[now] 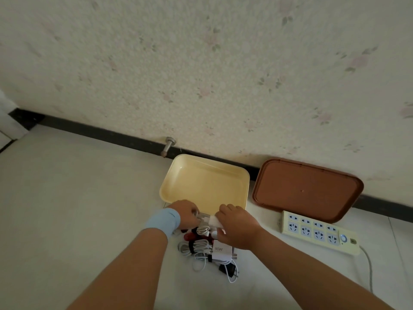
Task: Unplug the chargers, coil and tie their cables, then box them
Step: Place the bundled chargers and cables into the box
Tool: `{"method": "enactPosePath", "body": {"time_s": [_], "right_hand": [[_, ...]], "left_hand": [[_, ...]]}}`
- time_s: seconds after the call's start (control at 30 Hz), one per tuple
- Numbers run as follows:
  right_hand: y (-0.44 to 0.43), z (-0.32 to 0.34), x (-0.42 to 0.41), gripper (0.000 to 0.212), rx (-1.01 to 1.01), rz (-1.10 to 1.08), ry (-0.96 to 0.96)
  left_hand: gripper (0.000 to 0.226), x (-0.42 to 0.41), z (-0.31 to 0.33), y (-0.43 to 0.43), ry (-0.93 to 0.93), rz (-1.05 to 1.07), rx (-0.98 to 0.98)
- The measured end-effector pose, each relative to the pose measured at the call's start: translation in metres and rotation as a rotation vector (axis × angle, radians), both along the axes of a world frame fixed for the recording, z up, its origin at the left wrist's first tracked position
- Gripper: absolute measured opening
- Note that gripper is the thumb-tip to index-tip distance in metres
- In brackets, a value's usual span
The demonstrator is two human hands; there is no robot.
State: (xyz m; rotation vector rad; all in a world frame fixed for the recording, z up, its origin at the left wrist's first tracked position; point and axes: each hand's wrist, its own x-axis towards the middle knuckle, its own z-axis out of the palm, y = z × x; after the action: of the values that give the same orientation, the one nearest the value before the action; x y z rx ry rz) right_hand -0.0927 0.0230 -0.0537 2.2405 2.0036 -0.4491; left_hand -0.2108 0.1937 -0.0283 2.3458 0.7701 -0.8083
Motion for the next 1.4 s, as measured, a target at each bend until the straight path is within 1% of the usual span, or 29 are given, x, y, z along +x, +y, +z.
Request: {"method": "enactPosePath", "body": {"time_s": [0.03, 0.07, 0.13, 0.2, 0.3, 0.37, 0.4, 0.5, 0.6, 0.7, 0.83, 0.9, 0.97, 1.07, 1.17, 1.23, 1.27, 1.33, 1.4], "right_hand": [[0.002, 0.004, 0.002, 0.052, 0.032, -0.049, 0.063], [0.004, 0.009, 0.004, 0.05, 0.064, -0.095, 0.116], [0.01, 0.017, 0.008, 0.04, 0.132, -0.174, 0.186], [0.018, 0.018, 0.013, 0.037, 0.167, -0.257, 0.224], [0.034, 0.009, 0.022, 0.032, 0.13, -0.379, 0.205], [0.045, 0.002, 0.027, 0.026, 0.11, -0.482, 0.261], [0.049, -0.003, 0.03, 0.026, 0.096, -0.526, 0.298], [0.055, -0.018, 0.037, 0.03, 0.049, -0.6, 0.348], [0.059, -0.034, 0.037, 0.034, 0.003, -0.615, 0.335], [0.062, -0.048, 0.034, 0.043, -0.056, -0.646, 0.311], [0.062, -0.059, 0.033, 0.044, -0.078, -0.642, 0.324], [0.062, -0.059, 0.033, 0.046, -0.09, -0.632, 0.331], [0.061, -0.058, 0.034, 0.047, -0.137, -0.596, 0.322], [0.058, -0.051, 0.035, 0.046, -0.187, -0.538, 0.316], [0.053, -0.036, 0.029, 0.043, -0.11, -0.504, 0.246], [0.047, -0.023, 0.019, 0.039, -0.009, -0.421, 0.185], [0.044, -0.017, 0.013, 0.037, 0.015, -0.371, 0.189], [0.034, -0.008, -0.001, 0.032, -0.034, -0.257, 0.218], [0.024, -0.004, -0.013, 0.028, -0.125, -0.149, 0.176]], "left_hand": [[0.029, 0.003, 0.006, 0.007, -0.044, 0.028, -0.013], [0.026, 0.005, 0.01, 0.013, -0.091, 0.068, -0.027], [0.02, 0.012, 0.017, 0.022, -0.17, 0.136, -0.02], [0.017, 0.018, 0.02, 0.026, -0.249, 0.133, 0.097], [0.03, 0.027, 0.011, 0.021, -0.351, -0.018, 0.295], [0.038, 0.031, -0.003, 0.014, -0.318, -0.133, 0.387], [0.043, 0.031, -0.013, 0.013, -0.286, -0.17, 0.423], [0.056, 0.03, -0.035, 0.017, -0.22, -0.229, 0.447], [0.056, 0.031, -0.045, 0.022, -0.199, -0.157, 0.394], [0.054, 0.033, -0.053, 0.026, -0.156, -0.038, 0.301], [0.05, 0.03, -0.06, 0.027, -0.159, 0.006, 0.261], [0.046, 0.028, -0.062, 0.027, -0.132, 0.052, 0.2], [0.047, 0.025, -0.063, 0.028, -0.106, 0.06, 0.139], [0.046, 0.022, -0.057, 0.029, -0.119, 0.082, 0.097], [0.039, 0.018, -0.044, 0.024, -0.191, 0.123, 0.11], [0.027, 0.013, -0.034, 0.013, -0.282, 0.091, 0.185], [0.021, 0.01, -0.028, 0.007, -0.303, 0.067, 0.216], [0.015, 0.006, -0.017, -0.008, -0.269, 0.057, 0.196], [0.013, 0.005, -0.011, -0.022, -0.164, 0.036, 0.128]]}}
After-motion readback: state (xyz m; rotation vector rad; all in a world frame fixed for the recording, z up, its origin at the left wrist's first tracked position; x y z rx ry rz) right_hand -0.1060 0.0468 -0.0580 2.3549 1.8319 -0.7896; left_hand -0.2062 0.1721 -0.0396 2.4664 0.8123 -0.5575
